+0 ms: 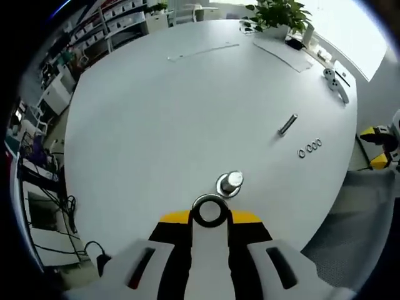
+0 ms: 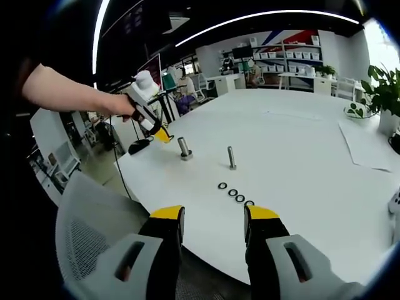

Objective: Place the washer onto the threaded stud by aligning its center hole with the stud, sliding it down to the base, and recovering from edge contact or off-axis alignment until the washer reaches the visible bottom stop.

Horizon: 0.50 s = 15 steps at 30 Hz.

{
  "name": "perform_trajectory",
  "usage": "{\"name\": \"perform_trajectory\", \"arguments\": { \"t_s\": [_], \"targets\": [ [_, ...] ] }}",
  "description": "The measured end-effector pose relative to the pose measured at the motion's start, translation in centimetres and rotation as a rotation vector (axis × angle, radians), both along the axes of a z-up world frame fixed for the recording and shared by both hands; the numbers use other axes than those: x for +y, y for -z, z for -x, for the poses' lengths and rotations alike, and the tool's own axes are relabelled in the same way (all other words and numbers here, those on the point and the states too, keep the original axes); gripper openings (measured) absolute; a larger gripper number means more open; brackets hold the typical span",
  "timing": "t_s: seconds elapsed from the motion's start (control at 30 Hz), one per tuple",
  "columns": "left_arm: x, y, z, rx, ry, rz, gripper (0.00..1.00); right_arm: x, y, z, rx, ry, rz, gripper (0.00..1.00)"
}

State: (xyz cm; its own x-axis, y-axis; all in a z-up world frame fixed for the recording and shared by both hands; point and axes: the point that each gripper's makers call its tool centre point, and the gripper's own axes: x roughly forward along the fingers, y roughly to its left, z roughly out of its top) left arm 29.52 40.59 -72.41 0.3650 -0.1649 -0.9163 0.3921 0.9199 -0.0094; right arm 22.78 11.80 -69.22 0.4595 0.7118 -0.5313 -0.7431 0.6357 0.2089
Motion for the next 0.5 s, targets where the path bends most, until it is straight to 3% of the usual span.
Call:
{"name": "perform_trajectory", "arguments": {
  "t_s": [0.23,0.5],
  "targets": [
    [-1.9,-1.2,-1.1,-0.003,0.041,0.028,0.19,-0.2,-0.2,-0.2,0.000,0.001,-0.007,0.41],
    [-3.3,-0.6,-1.7,0.015,0.096,0.005,0.19,-0.7,-0.1,-0.3,0.003,0.010,-0.011,0.41]
  ]
}}
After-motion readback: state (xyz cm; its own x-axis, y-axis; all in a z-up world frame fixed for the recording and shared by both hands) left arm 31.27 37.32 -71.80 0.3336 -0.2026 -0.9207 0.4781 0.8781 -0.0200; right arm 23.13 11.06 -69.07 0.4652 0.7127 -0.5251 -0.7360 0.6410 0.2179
